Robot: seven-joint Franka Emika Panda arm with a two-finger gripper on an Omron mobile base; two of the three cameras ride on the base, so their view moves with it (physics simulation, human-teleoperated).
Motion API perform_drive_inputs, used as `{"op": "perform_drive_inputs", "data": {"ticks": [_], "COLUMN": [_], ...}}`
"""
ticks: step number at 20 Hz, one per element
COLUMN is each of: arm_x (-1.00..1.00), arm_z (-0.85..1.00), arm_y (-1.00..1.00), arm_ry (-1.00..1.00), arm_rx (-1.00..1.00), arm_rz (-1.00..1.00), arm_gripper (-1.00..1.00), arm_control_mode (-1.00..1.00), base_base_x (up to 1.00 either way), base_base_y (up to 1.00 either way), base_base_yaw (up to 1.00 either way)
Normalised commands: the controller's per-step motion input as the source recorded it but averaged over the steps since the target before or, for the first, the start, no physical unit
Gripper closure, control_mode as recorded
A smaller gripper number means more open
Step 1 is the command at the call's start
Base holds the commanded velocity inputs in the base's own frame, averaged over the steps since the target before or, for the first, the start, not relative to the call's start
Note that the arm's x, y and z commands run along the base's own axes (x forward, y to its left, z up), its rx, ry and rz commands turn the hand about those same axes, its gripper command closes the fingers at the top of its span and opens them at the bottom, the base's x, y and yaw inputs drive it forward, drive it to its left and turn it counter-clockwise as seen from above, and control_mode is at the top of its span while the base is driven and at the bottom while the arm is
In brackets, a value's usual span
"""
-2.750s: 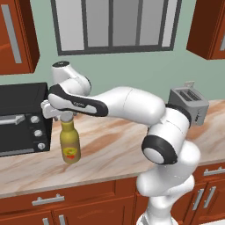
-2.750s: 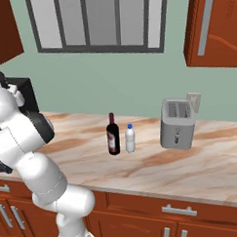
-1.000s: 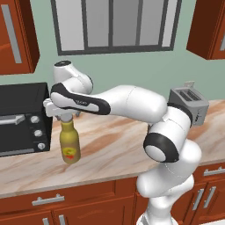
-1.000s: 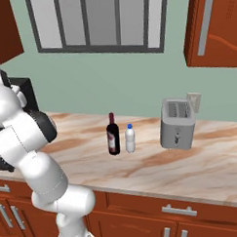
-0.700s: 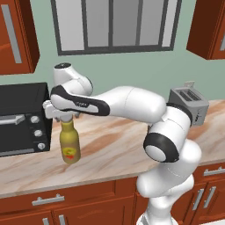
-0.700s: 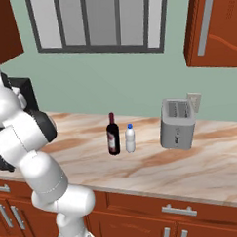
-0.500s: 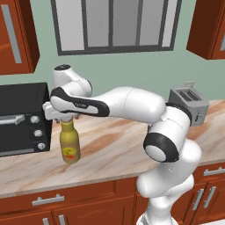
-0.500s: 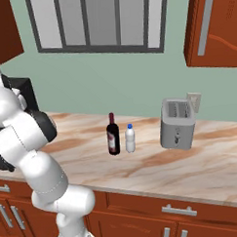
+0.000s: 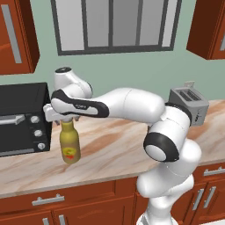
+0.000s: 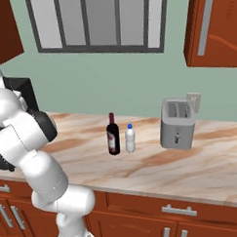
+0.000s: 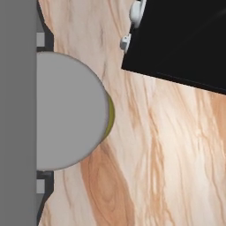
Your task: Place the drinks on the dining counter in a tight cluster.
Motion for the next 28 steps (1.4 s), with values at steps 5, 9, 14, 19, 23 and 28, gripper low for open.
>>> {"op": "perform_drive_inputs", "data": {"ticks": [5,9,14,19,23,28], "arm_x": [0.0,0.0,-0.01,-0.18,-0.33,-0.36], "arm_z": [-0.23,-0.2,-0.14,-0.06,0.1,0.42], "arm_y": [0.0,0.0,0.0,-0.06,-0.26,-0.41], "arm_ry": [0.0,0.0,0.0,0.01,0.04,0.0], "arm_rx": [0.0,0.0,0.0,0.0,0.02,0.11], "arm_rz": [0.0,0.0,0.0,0.0,0.0,0.0], "arm_gripper": [-1.0,-1.0,1.0,1.0,1.0,1.0], "arm_control_mode": [-1.0,-1.0,-1.0,-1.0,-1.0,-1.0], "base_base_x": [0.0,0.0,0.0,0.0,0.0,0.0], "base_base_y": [0.0,0.0,0.0,0.0,0.0,0.0], "base_base_yaw": [0.0,0.0,0.0,0.0,0.0,0.0]}}
